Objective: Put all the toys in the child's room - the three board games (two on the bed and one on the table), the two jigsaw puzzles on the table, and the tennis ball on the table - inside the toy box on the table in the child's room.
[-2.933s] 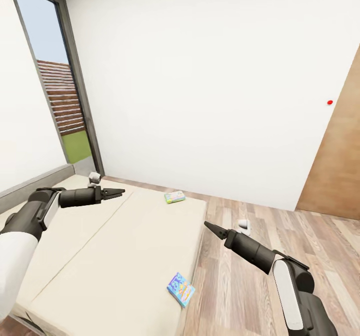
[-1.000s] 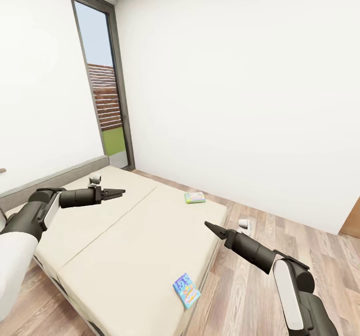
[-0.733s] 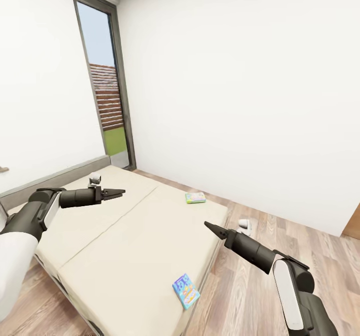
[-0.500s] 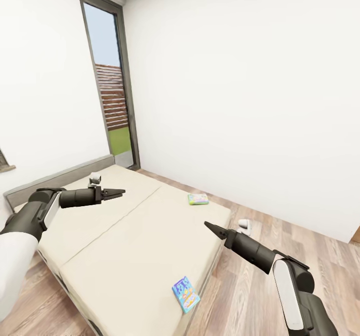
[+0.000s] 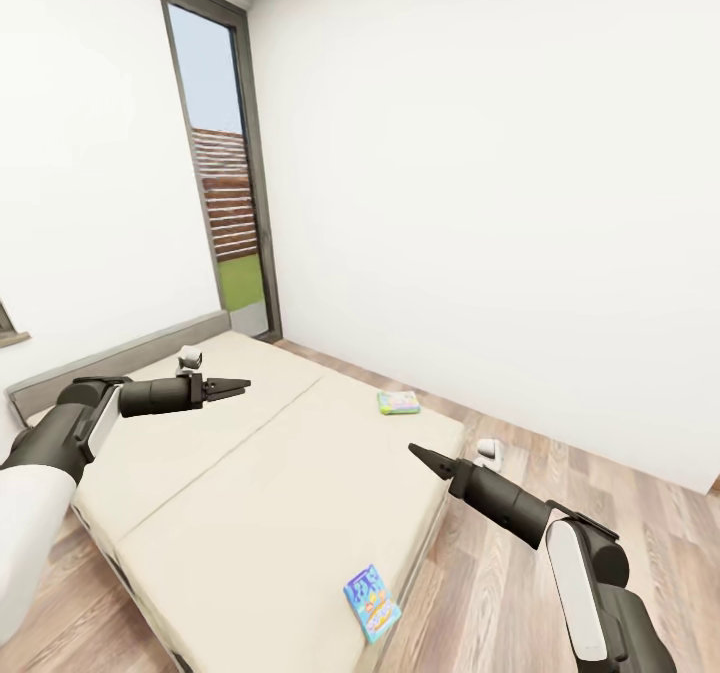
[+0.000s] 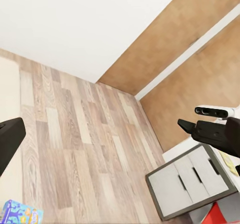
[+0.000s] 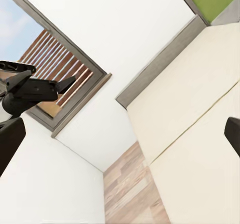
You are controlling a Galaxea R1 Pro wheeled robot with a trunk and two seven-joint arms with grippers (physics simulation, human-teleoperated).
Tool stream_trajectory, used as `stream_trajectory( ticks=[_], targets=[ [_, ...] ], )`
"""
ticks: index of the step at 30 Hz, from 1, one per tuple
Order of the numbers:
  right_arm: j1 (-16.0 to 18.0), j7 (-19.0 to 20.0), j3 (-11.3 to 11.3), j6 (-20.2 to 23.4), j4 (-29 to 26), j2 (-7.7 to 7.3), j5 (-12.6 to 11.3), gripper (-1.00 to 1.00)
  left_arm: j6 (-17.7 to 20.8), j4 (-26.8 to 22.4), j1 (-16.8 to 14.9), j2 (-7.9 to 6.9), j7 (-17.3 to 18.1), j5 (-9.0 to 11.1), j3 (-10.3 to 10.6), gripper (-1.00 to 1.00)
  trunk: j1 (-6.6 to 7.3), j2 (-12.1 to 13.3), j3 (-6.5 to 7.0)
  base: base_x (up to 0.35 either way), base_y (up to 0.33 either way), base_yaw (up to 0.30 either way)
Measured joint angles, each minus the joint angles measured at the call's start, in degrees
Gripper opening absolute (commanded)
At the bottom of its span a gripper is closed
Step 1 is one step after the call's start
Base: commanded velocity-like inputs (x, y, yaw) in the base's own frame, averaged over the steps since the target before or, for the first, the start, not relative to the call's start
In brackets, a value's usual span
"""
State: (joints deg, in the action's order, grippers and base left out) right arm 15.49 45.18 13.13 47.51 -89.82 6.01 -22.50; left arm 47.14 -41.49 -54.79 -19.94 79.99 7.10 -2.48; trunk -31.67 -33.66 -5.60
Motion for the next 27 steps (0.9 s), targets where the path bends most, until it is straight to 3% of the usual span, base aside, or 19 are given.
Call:
stream_trajectory(
  ticks=[13,27],
  targets=[
    [0.01,0.03,-0.01,0.00,0.00,0.01,0.01,1.00,-0.01,-0.03,0.01,0.01,-0.10,0.01,0.07,1.00,-0.01,0.01,0.00,0.083,-0.028,0.150],
    [0.00,0.06,0.02,0.00,-0.06,0.01,0.01,1.00,-0.08,0.00,0.00,0.13,0.03,0.00,0.05,1.00,-0.02,0.00,0.00,0.080,-0.093,0.021]
  ],
)
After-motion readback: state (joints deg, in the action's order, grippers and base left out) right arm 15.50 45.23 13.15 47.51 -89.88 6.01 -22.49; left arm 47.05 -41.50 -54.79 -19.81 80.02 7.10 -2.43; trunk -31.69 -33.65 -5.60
